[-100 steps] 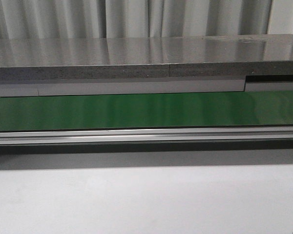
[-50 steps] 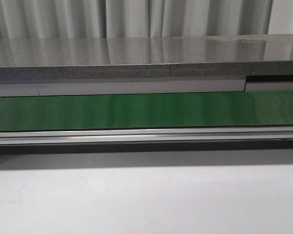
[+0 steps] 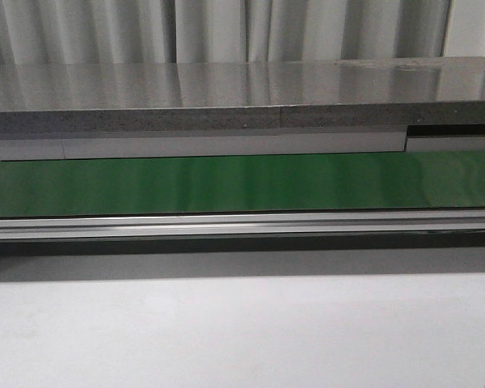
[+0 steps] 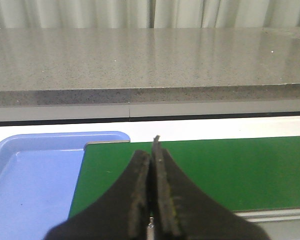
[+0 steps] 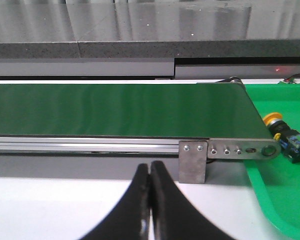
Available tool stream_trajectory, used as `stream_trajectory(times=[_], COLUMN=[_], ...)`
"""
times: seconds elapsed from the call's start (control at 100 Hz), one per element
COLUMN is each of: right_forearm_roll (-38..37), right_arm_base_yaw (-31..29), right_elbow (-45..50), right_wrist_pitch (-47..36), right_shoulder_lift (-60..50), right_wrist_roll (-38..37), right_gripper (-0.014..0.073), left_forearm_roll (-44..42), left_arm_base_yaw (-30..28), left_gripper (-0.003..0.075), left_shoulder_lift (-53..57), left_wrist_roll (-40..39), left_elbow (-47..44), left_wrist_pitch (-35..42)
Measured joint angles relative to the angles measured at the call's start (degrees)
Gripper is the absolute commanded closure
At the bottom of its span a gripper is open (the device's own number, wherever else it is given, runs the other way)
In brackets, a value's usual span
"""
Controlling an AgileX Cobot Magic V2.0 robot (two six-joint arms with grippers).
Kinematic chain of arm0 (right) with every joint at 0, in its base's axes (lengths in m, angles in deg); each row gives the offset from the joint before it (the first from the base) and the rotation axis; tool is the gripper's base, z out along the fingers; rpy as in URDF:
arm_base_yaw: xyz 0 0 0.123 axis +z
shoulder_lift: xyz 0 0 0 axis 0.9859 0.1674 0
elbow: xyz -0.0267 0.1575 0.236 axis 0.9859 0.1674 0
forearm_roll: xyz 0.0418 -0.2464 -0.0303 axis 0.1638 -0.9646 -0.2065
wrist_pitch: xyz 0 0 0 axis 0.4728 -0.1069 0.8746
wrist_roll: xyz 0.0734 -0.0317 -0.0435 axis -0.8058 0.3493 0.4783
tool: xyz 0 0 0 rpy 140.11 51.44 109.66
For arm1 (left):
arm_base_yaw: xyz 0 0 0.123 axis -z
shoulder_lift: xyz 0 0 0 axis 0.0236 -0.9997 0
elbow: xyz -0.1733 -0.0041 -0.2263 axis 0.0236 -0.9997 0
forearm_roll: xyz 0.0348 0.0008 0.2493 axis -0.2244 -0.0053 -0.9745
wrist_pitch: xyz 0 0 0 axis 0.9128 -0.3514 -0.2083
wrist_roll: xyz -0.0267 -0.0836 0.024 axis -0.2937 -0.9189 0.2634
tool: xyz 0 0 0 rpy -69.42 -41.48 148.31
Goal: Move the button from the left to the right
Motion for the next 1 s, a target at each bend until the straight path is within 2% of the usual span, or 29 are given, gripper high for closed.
stream_trajectory(times=[0.36,0.88,1.0], right_forearm_roll=[0.09,0.09,0.09], right_arm_base_yaw=[0.00,0.00,0.00], right_elbow=[0.00,0.00,0.00], right_wrist_pitch=[-0.10,-0.10,-0.10], right_shoulder_lift=[0.00,0.00,0.00], right_wrist_roll=[0.00,0.00,0.00], right_gripper=[0.0662,0.0662,0.0662], left_forearm_roll=[-2.58,-6.05,-6.05], left_arm_base_yaw=[0.00,0.00,0.00], left_gripper=[0.0740,0.0740,0.0740], left_shoulder_lift=[1.97,21.26,22.82], left_wrist_roll=[0.00,0.00,0.00], left_elbow=[-3.85,-15.92,-18.56], left_wrist_pitch=[1.39,2.21,3.71])
